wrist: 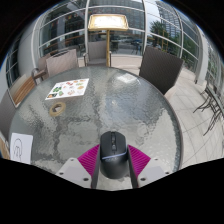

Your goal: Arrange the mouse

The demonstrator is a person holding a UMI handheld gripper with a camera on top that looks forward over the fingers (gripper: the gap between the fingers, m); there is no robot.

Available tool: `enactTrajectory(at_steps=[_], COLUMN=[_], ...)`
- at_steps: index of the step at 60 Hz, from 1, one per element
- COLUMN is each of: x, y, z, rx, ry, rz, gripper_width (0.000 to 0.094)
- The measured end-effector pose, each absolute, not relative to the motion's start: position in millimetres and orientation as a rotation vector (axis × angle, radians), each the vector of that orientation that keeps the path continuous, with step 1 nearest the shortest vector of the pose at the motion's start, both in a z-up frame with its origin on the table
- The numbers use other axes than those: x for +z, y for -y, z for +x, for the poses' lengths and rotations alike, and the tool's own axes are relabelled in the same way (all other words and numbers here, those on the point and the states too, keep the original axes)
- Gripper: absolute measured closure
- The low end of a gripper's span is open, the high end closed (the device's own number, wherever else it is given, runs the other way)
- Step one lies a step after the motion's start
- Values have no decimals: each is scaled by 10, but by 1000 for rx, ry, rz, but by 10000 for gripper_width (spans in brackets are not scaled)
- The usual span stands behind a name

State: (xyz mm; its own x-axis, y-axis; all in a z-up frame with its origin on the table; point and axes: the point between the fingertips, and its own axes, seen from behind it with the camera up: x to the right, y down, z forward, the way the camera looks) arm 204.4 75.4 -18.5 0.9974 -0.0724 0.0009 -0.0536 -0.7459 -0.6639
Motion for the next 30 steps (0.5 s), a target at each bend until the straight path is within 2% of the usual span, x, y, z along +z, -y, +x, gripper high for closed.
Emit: enactTrajectory(at_steps=[6,10,12,13,18,23,30], x=[-200,-207,-209,-200,-138,336,1438], y=[-740,-734,-727,-729,-712,-815,-1012], z=[2047,2035,2044,2046,2050,1980,1536], rx=[-55,-69,-65,-69,-93,-117,-104], ry=[-86,-85,-96,-94,-106,-123,-118], rz=[-2427,-2437,-2450,-2456,-2489,-2423,-2253], gripper_width=[522,608,613,659,660,659,658])
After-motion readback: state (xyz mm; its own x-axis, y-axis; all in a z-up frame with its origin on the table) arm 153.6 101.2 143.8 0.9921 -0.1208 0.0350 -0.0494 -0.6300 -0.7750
